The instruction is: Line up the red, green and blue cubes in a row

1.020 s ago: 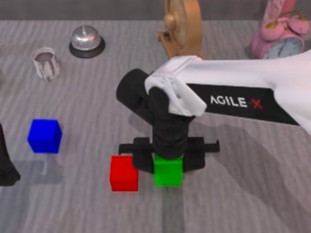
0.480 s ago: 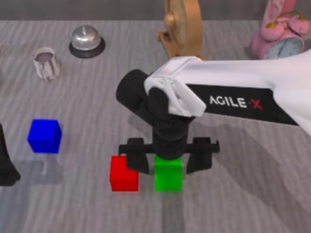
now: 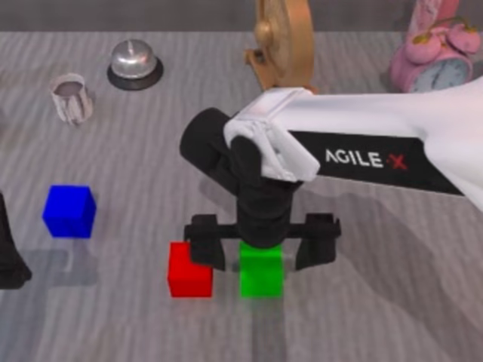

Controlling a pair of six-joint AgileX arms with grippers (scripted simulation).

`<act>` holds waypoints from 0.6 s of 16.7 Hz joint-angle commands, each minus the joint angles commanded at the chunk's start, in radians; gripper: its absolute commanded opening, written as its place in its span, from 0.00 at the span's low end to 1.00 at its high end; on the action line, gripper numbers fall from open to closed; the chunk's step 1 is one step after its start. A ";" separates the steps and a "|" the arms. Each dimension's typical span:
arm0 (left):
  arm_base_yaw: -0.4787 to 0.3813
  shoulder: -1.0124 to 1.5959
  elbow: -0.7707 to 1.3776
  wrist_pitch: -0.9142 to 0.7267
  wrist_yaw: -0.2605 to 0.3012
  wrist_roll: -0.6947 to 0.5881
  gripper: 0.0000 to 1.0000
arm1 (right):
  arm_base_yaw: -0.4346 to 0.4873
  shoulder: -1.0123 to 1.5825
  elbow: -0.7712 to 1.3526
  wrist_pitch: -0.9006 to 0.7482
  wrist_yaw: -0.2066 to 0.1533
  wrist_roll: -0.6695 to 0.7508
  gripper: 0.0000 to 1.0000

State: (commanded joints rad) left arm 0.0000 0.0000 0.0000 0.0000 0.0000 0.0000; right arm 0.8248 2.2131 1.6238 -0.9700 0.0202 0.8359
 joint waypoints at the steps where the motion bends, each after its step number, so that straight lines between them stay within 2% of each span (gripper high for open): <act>1: 0.000 0.000 0.000 0.000 0.000 0.000 1.00 | 0.000 -0.001 0.003 -0.003 0.000 0.000 1.00; 10: 0.000 0.000 0.000 0.000 0.000 0.000 1.00 | 0.011 -0.067 0.174 -0.242 -0.001 0.000 1.00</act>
State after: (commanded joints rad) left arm 0.0000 0.0000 0.0000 0.0000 0.0000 0.0000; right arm 0.8362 2.1456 1.7979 -1.2118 0.0196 0.8364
